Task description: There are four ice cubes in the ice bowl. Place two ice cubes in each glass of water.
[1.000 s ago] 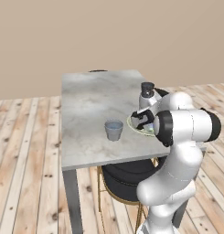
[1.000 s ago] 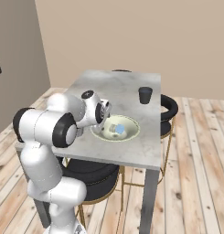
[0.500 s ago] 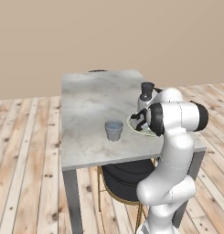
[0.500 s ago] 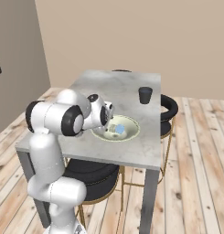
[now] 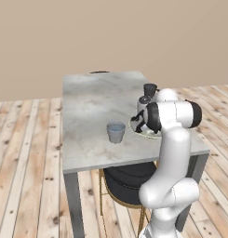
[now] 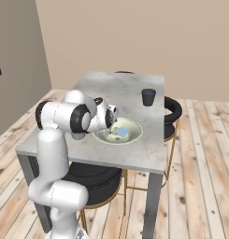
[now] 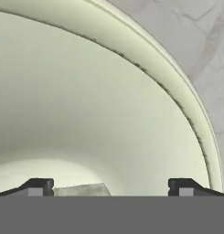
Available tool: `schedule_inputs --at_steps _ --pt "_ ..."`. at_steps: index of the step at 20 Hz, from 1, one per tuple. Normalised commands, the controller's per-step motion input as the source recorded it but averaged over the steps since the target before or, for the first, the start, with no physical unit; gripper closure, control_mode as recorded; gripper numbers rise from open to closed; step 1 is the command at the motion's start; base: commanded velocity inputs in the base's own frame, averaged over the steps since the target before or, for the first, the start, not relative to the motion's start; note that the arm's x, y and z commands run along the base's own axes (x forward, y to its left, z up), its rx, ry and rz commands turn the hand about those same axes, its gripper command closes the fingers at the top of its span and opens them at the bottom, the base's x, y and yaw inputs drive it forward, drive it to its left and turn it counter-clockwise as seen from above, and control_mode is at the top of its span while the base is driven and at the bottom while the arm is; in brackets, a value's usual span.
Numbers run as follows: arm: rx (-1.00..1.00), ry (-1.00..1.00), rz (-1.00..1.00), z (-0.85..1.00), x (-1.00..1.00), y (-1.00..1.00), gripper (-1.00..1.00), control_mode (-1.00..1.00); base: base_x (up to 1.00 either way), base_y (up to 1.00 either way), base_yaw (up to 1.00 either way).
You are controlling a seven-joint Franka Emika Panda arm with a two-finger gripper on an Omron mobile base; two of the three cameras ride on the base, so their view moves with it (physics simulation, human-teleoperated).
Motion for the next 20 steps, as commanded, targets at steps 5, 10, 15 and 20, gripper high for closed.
schedule_inputs --at_steps 5,10,15,20 --pt "0.0 0.01 -0.01 -0.2 0.18 -0.03 -1.0 -1.0 0.0 0.0 0.0" --pt "0.0 0.03 -0.04 -0.16 0.0 -0.14 -1.0 -1.0 0.0 0.0 0.0" --pt "0.0 0.0 -0.08 -0.05 -0.16 -0.02 -1.0 -1.0 0.0 0.0 0.0" --pt "0.0 0.01 -0.14 0.0 -0.26 0.0 -1.0 -1.0 0.0 0.0 0.0"
